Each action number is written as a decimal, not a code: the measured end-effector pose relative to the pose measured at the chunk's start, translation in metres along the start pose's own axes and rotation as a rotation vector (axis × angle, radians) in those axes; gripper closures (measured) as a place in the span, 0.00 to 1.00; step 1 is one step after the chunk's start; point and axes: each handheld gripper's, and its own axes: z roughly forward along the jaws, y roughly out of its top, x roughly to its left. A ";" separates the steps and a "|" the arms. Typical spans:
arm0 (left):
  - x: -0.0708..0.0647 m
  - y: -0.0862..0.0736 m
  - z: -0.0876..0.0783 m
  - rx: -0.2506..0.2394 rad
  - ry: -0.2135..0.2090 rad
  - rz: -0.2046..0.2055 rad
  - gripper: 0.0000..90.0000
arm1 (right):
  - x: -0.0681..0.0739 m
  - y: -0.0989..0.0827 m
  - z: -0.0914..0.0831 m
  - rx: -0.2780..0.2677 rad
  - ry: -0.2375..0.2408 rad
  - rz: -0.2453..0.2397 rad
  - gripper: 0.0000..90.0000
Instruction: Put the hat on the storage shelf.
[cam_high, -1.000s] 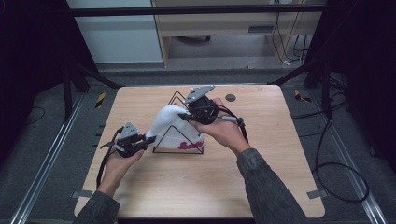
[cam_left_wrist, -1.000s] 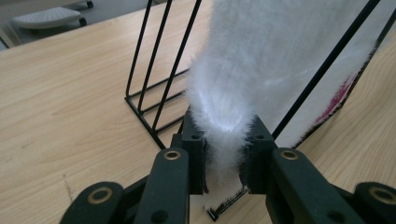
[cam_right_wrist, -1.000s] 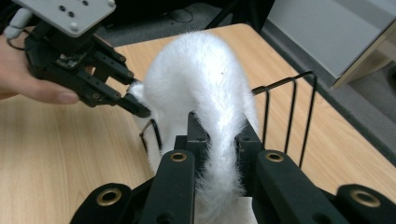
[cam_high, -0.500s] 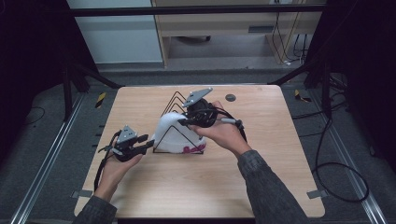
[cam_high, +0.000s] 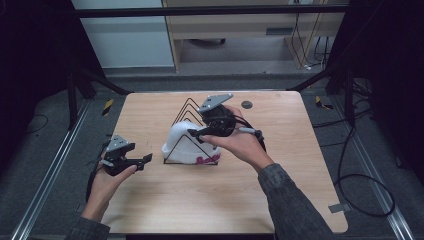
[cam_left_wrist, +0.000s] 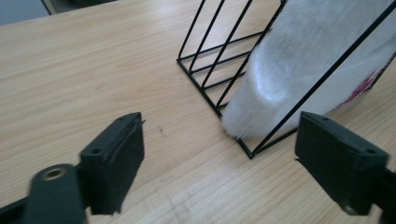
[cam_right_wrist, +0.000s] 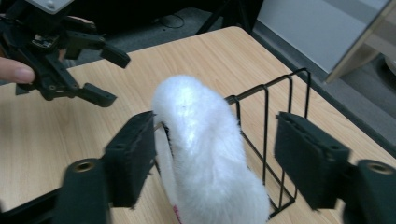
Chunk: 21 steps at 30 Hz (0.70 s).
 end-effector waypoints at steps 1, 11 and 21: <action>0.001 0.000 -0.001 0.003 0.002 -0.002 0.13 | 0.000 0.001 -0.001 -0.003 -0.003 0.002 0.27; 0.000 -0.001 -0.003 0.020 -0.008 -0.003 0.09 | -0.002 0.009 -0.014 -0.001 -0.036 0.031 0.14; -0.007 -0.008 -0.003 0.055 -0.010 0.034 0.05 | -0.008 0.005 -0.030 0.006 -0.073 0.044 0.08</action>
